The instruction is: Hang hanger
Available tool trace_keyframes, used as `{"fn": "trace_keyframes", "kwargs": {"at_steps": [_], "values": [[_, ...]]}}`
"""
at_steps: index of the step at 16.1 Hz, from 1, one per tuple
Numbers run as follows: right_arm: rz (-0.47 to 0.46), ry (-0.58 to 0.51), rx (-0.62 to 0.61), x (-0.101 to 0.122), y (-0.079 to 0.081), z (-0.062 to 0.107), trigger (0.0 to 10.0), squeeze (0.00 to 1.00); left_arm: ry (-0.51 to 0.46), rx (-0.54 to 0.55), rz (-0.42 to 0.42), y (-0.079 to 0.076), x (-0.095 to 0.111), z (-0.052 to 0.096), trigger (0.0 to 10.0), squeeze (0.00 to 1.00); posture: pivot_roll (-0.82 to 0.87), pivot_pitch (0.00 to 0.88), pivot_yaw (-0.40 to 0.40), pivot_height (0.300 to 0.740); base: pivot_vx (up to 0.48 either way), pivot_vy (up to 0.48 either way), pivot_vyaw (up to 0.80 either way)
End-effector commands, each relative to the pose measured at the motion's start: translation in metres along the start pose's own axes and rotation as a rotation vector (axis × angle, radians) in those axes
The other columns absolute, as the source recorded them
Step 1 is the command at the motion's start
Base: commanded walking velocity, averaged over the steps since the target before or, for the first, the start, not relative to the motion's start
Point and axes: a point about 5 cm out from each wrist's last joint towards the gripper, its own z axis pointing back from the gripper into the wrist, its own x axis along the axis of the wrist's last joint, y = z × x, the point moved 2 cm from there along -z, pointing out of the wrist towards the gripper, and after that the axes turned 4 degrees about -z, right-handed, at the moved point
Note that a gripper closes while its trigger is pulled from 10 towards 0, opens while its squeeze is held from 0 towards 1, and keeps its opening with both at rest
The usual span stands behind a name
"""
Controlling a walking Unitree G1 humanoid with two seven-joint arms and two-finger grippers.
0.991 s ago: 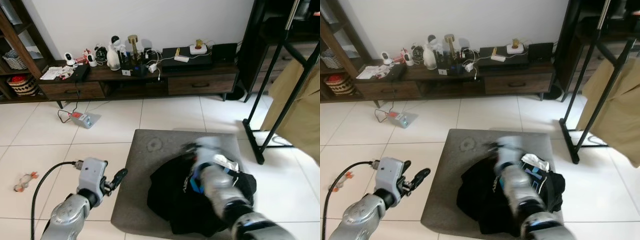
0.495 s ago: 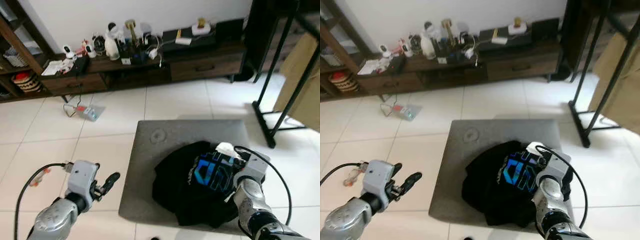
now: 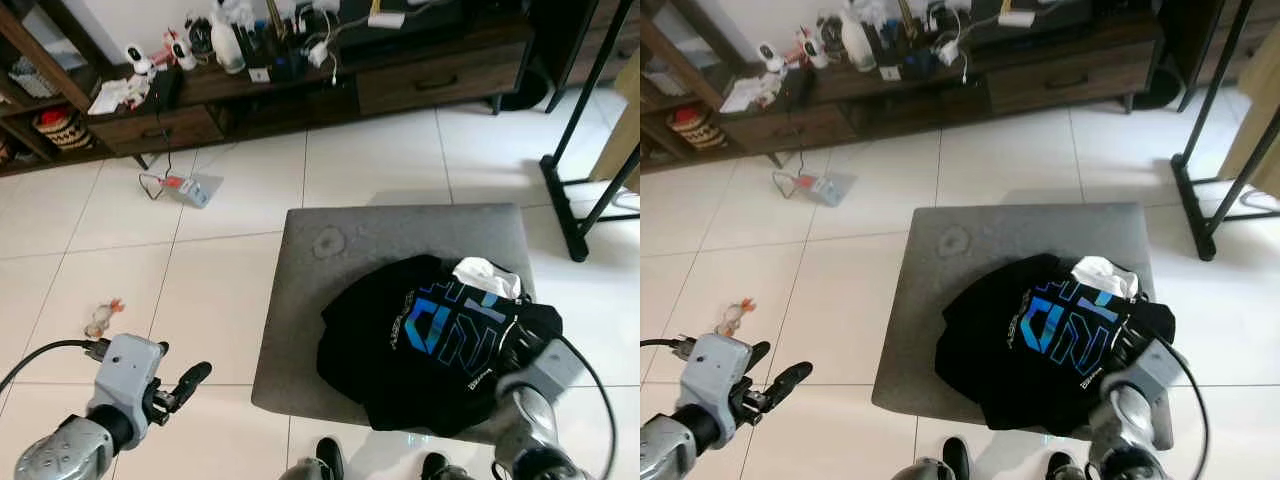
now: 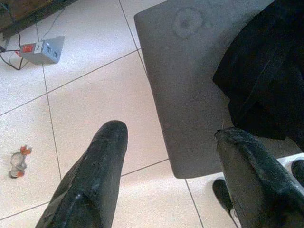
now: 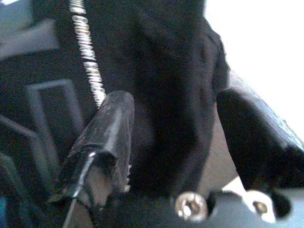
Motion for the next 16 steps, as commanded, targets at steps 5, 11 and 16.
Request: {"fn": "trace_keyframes", "kwargs": {"at_steps": [5,11,16], "values": [[-0.161,0.095,0.025,-0.031,-0.006,0.009,10.0,0.0,0.056,0.002,-0.013,0.008,-0.003,0.011,10.0,0.0,0.28,0.414,0.289,0.74,0.0,0.0,0.0],[-0.246,0.173,0.011,-0.042,-0.014,0.01,10.0,0.0,0.057,-0.012,-0.023,0.008,0.002,0.014,10.0,0.0,0.31,0.416,0.314,0.74,0.0,0.0,0.0],[-0.25,0.191,0.015,-0.045,-0.013,0.011,0.0,0.0,0.081,-0.02,-0.033,0.007,0.003,0.025,10.0,0.0,0.35,0.44,0.342,0.74,0.0,0.0,0.0]]}}
